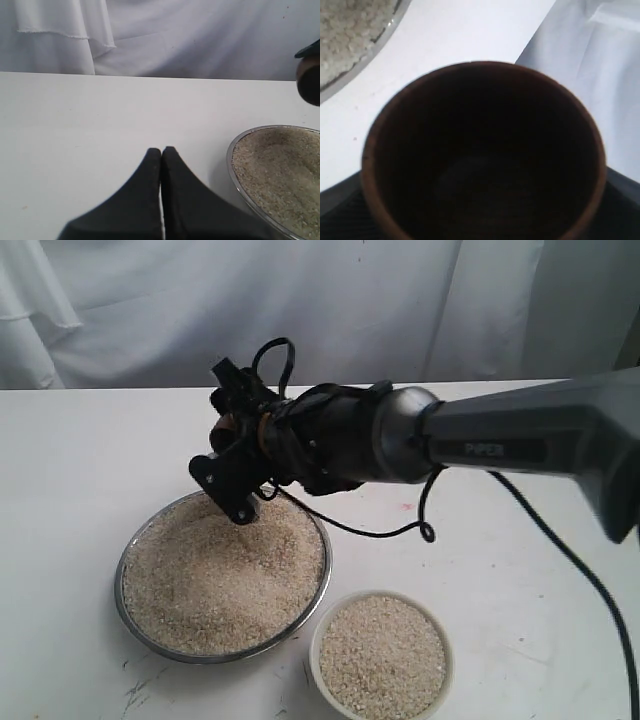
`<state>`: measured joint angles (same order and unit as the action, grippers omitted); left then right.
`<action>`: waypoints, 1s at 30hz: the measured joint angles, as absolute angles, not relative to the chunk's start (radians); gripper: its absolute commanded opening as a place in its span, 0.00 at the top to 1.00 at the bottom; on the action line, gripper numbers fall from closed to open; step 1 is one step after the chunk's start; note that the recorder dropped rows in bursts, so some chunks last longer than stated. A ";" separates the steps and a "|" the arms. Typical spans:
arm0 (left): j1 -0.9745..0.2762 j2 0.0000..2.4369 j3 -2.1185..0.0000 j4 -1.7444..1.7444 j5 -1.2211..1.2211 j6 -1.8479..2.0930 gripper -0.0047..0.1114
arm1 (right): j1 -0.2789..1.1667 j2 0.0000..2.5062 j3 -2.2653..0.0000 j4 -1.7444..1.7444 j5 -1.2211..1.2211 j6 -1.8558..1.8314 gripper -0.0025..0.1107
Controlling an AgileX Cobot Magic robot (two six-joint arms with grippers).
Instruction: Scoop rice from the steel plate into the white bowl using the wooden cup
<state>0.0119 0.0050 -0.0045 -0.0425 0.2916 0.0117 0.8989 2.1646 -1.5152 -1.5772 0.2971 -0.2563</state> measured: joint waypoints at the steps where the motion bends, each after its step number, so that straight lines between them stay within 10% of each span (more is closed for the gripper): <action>1: 0.012 0.005 -0.005 -0.042 0.292 0.012 0.96 | 0.924 2.196 -1.534 -1.582 0.317 -0.290 0.98; 30: 0.012 0.005 -0.005 -0.042 0.292 0.012 0.96 | 1.082 2.353 -1.625 -1.124 0.406 -0.761 0.98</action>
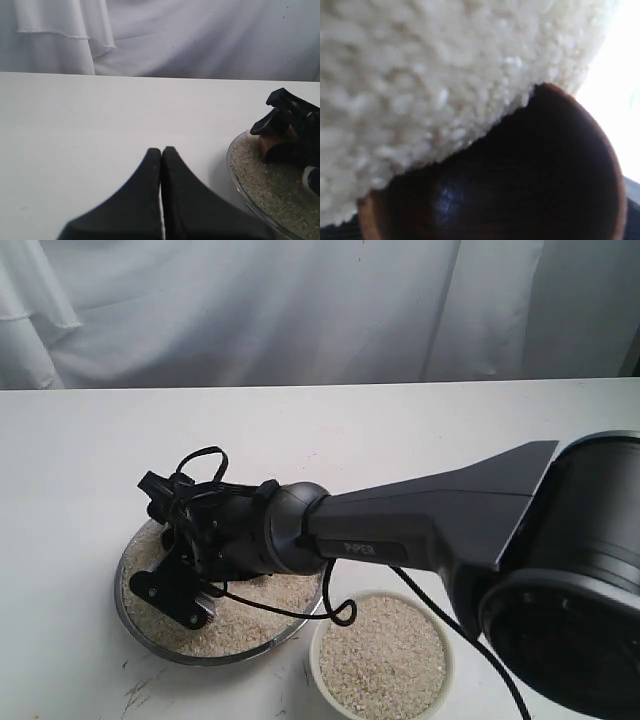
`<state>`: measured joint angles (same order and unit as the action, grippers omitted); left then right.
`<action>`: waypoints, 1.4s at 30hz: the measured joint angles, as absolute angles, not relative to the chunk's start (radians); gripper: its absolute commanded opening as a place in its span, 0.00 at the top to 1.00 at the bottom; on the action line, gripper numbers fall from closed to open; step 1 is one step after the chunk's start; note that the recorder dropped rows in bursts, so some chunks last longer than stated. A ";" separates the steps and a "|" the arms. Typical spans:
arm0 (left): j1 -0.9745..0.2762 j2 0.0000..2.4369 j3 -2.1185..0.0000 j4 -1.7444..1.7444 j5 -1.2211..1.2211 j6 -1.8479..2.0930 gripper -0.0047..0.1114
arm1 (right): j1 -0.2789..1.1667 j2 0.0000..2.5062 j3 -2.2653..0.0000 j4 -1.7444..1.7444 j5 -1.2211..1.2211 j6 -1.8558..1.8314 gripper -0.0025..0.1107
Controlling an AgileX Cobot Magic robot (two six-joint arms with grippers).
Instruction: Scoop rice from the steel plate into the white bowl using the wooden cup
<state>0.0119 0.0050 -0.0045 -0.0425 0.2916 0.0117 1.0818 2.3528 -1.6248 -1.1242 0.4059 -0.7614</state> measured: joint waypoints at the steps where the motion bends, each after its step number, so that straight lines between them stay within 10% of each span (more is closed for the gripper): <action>1: 0.012 0.005 -0.005 -0.042 0.292 0.012 0.96 | 1.082 2.341 -1.626 -0.988 0.420 -0.858 0.98; 20: 0.012 0.005 -0.005 -0.042 0.292 0.012 0.96 | 0.976 2.315 -1.696 -0.130 0.502 -1.373 0.98; 42: 0.012 0.005 -0.005 -0.042 0.292 0.012 0.96 | 0.961 2.059 -1.587 -0.466 0.560 -1.109 0.98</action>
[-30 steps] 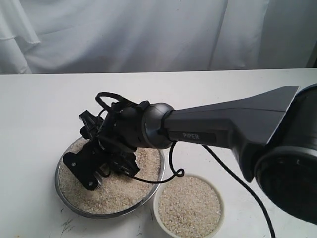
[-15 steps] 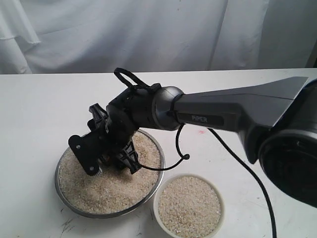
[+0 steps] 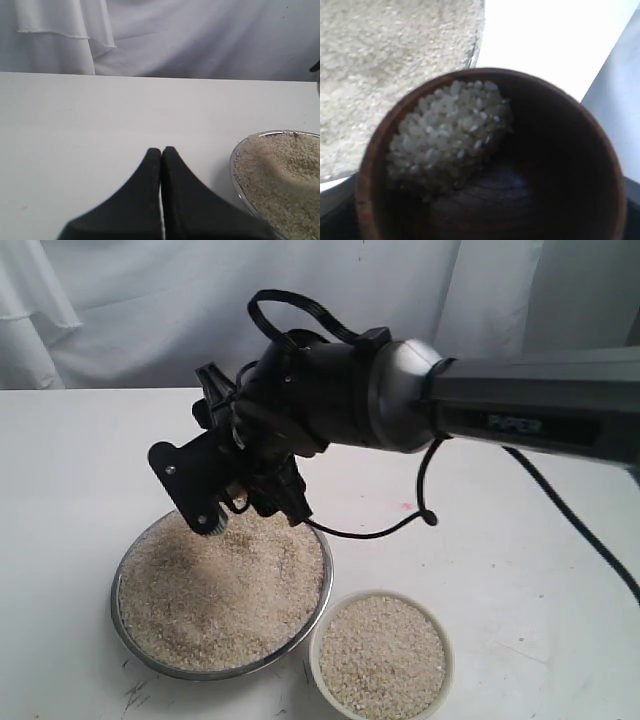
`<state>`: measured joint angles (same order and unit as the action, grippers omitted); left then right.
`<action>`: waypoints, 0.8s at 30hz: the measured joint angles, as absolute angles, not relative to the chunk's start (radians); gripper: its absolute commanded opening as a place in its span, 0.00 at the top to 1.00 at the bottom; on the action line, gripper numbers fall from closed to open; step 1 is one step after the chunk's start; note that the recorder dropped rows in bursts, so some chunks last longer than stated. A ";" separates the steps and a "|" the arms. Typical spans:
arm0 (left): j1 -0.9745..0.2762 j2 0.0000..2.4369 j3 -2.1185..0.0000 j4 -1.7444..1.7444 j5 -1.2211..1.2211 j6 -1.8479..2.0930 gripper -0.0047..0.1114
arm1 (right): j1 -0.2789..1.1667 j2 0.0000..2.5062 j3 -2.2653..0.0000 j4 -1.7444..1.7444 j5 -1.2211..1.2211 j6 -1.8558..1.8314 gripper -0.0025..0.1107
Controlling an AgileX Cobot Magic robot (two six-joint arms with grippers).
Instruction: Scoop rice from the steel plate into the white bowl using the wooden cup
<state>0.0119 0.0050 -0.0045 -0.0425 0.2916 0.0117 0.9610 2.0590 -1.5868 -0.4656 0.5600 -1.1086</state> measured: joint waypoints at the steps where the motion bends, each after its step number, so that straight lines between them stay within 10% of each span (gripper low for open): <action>1: 0.012 0.005 -0.005 -0.042 0.292 0.012 0.96 | 0.961 2.041 -1.560 -0.482 0.560 -1.096 0.98; 24: 0.012 0.005 -0.005 -0.042 0.292 0.012 0.96 | 0.930 1.685 -0.969 -0.886 0.437 -0.793 0.98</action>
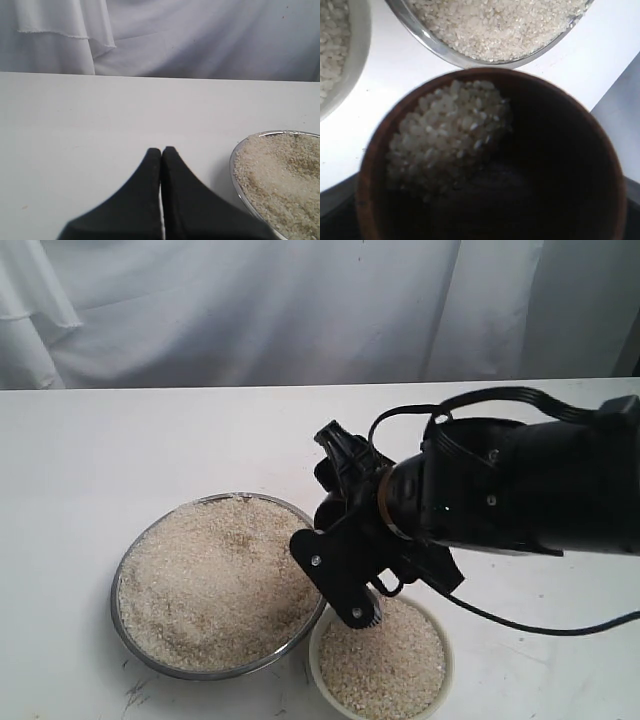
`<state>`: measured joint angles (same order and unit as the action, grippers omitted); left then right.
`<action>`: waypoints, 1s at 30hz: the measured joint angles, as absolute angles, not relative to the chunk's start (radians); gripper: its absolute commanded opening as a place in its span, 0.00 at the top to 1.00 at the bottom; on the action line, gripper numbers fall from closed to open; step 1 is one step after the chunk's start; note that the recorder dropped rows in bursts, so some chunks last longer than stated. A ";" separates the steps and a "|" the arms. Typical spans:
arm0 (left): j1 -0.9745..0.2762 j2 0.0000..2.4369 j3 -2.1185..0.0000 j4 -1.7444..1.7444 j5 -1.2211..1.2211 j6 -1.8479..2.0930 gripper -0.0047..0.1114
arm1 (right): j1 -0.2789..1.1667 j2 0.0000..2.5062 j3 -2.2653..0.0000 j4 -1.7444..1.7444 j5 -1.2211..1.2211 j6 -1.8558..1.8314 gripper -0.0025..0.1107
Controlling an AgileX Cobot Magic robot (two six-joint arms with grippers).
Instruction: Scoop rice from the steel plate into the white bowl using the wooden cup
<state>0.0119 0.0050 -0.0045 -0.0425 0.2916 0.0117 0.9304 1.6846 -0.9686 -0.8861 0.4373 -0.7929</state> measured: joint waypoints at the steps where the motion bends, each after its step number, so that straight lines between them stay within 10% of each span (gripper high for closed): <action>1: 0.012 0.005 -0.005 -0.042 0.292 0.012 0.96 | 0.930 1.679 -0.957 -0.910 0.434 -0.774 0.98; 30: 0.012 0.005 -0.005 -0.042 0.292 0.012 0.96 | 1.102 1.617 -0.740 -1.458 0.570 -0.441 0.98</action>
<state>0.0119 0.0050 -0.0045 -0.0425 0.2916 0.0117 1.1016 1.6170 -0.7397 -1.4583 0.5703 -0.4406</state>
